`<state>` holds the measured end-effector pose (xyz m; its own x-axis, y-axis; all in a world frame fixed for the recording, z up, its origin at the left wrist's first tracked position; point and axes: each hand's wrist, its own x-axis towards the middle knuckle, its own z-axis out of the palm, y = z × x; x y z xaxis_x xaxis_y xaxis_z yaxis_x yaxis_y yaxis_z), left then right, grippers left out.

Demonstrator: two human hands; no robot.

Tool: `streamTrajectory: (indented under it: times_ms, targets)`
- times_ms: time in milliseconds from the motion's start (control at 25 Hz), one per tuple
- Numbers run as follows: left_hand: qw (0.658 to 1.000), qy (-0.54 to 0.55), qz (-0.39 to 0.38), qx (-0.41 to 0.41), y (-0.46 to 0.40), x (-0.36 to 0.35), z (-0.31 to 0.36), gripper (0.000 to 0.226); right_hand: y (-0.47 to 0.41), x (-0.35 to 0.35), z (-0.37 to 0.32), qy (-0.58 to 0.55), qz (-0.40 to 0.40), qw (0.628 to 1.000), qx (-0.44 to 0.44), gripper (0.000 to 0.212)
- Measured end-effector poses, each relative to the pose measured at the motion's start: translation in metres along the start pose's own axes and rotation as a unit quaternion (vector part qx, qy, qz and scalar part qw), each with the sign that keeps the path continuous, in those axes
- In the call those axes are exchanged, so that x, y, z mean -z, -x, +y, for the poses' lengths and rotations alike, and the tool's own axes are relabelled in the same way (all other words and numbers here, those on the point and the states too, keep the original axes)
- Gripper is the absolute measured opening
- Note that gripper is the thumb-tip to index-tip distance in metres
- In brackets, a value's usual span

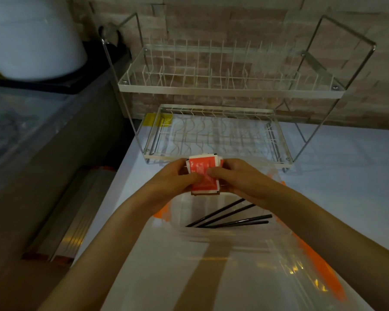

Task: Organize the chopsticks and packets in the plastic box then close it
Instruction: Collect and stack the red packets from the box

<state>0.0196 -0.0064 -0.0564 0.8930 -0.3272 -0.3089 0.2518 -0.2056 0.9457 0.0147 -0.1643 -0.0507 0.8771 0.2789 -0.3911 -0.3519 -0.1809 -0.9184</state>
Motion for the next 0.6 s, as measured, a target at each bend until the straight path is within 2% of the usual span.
streamTrajectory:
  times_ms: [80, 160, 240, 400, 480, 520, 600]
  targets:
    - [0.997, -0.077, 0.032, -0.006, -0.0017, -0.0011, -0.0021, 0.04, -0.0021, -0.0045, 0.0026, 0.016, 0.021, 1.0, -0.002, 0.029]
    - [0.992, -0.118, 0.053, -0.018, -0.0031, -0.0011, -0.0022, 0.042, -0.0029, -0.0081, 0.0043, 0.006, 0.032, 0.999, 0.0, 0.019]
    - [0.991, -0.123, 0.05, -0.033, -0.0039, -0.0004, -0.0013, 0.039, -0.0031, -0.0094, 0.0043, -0.039, 0.025, 0.999, 0.001, 0.01]
    - [0.991, -0.114, 0.038, -0.055, -0.0023, 0.0024, -0.0005, 0.039, -0.0048, -0.0086, 0.0037, -0.075, 0.01, 0.997, 0.005, 0.012]
    - [0.983, -0.164, 0.051, -0.068, -0.0019, 0.0035, -0.0015, 0.04, -0.0049, -0.0088, 0.0027, -0.096, 0.012, 0.995, 0.002, 0.012]
    - [0.973, -0.202, 0.073, -0.087, -0.0015, 0.0042, -0.0032, 0.04, -0.0049, -0.0094, 0.0018, -0.116, 0.011, 0.993, -0.001, 0.012]
    - [0.948, -0.236, 0.168, -0.132, 0.0001, 0.0074, -0.0104, 0.035, -0.0061, -0.0111, 0.0021, -0.14, 0.013, 0.99, -0.018, 0.015]
